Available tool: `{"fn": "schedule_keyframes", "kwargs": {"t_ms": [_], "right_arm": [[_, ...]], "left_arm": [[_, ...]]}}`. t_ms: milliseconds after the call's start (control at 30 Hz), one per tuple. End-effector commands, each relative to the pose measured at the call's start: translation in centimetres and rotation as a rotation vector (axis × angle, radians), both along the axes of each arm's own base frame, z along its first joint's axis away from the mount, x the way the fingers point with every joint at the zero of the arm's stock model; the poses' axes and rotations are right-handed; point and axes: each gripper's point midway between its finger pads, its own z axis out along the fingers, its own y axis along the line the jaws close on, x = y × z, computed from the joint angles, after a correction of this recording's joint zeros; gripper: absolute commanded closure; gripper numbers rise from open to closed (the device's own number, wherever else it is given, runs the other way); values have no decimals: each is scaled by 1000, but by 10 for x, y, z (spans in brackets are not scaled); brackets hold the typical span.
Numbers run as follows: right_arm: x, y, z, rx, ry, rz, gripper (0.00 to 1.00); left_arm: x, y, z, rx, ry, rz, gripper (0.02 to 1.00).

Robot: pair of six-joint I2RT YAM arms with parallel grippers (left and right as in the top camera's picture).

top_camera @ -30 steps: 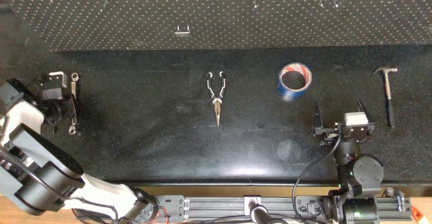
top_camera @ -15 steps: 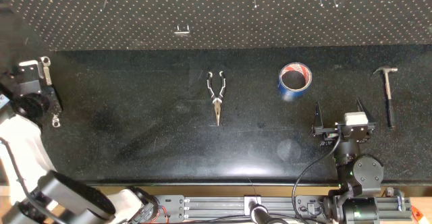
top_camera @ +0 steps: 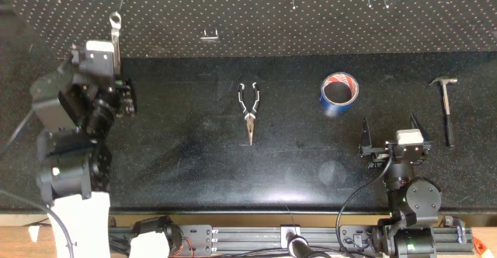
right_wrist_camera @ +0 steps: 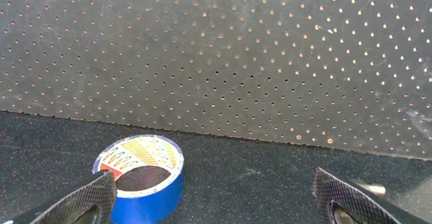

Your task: Place Tools Onto Pegboard

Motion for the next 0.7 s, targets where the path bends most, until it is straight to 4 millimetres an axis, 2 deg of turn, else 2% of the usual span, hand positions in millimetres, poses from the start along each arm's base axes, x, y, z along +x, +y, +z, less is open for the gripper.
{"fn": "schedule_keyframes", "kwargs": {"t_ms": [33, 100, 167, 200, 300, 467, 600, 700], "right_arm": [[0, -2, -1, -12, 2, -10, 60], [0, -2, -1, -11, 2, -10, 58], [0, -2, -1, -11, 2, -10, 58], [0, -2, -1, -11, 2, -10, 58], [0, -2, -1, -11, 2, -10, 60], [0, -2, -1, -11, 2, -10, 60], [0, -2, -1, -11, 2, -10, 58], [0, -2, -1, -11, 2, -10, 60]], "left_arm": [[-15, 5, -20, 36, -124, 52, 993], [-10, 8, -36, 64, -136, 54, 991], [6, 12, -54, 98, -126, 36, 991], [14, 13, -54, 100, -136, 37, 991], [29, 17, -43, 113, -203, 39, 993], [50, 21, -40, 111, -198, 39, 993], [57, 22, -24, 118, -238, 37, 991], [57, 23, -25, 117, -235, 40, 991]]}}
